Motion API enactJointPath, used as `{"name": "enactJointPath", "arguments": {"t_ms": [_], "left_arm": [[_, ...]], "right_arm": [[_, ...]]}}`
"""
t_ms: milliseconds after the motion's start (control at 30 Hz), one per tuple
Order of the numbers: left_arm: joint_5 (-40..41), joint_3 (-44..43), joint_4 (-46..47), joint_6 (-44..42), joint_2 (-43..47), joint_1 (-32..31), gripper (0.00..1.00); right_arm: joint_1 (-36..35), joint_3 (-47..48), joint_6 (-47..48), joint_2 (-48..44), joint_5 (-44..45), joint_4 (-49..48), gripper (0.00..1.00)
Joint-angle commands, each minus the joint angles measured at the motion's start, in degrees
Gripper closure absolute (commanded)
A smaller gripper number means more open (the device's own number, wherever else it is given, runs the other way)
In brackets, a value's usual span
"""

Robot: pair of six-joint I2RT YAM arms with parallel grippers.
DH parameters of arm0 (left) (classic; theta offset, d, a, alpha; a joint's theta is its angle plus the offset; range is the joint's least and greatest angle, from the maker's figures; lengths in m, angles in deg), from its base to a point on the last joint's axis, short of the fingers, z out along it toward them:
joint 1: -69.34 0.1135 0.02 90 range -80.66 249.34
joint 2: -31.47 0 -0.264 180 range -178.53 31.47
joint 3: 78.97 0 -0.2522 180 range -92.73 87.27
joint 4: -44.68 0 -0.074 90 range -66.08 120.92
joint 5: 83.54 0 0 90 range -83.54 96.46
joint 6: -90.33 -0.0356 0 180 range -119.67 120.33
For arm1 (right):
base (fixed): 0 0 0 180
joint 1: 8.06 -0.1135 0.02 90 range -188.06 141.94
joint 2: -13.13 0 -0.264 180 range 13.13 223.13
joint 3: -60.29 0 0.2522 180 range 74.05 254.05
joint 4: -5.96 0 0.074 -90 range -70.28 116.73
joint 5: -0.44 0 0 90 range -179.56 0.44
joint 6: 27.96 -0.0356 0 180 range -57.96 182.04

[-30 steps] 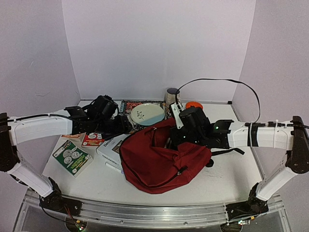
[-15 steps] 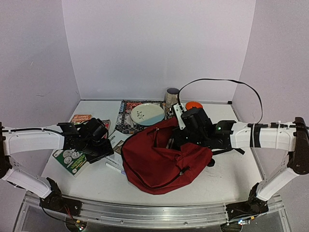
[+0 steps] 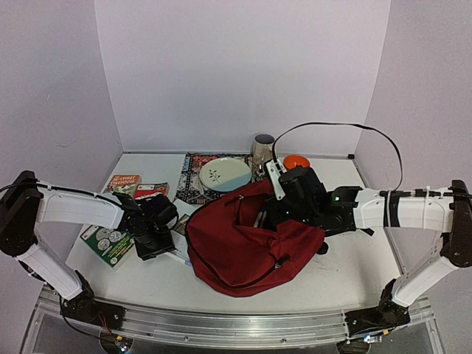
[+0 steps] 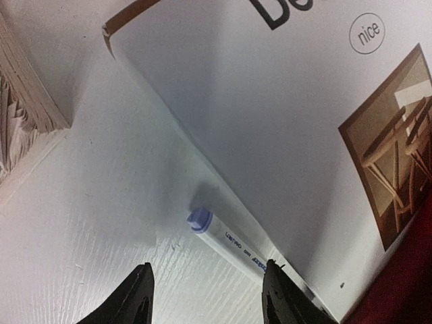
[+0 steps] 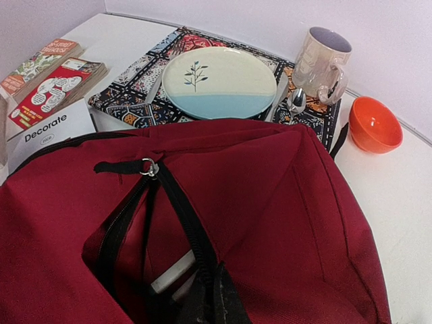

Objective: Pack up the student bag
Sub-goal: Pick up the pen at the center of the board.

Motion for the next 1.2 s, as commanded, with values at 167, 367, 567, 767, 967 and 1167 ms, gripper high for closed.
{"name": "enactJointPath", "arguments": {"t_ms": [167,367,567,767,967,1167], "left_arm": [[-0.44,-4.03,2.3,-1.17,-4.1,0.2,0.46],[-1.6,-3.81,2.23,-2.38,-7.11,0.2,0.55],[-2.1,-2.78,1.72,-4.15,-7.53,0.32,0.72],[0.12,-2.59,-0.59,-7.96,-6.57,2.87,0.86],[1.19,-4.28,-0.99,-14.18,-8.57,6.3,0.88],[-4.42,-4.18,-1.31,-14.76,-10.26,6.22,0.8]], "right_arm": [[0.48,-1.26,0.37,-3.04,1.88,-1.69,1.0],[0.5,-1.26,0.54,-3.12,1.83,-1.88,1.0],[0.5,-1.26,0.46,-3.24,1.54,-2.13,1.0],[0.53,-1.5,0.61,-3.53,1.4,-2.13,1.0],[0.52,-1.79,0.11,-3.88,1.12,-2.22,1.0],[0.54,-2.15,-0.06,-4.44,0.97,-2.22,1.0]]}}
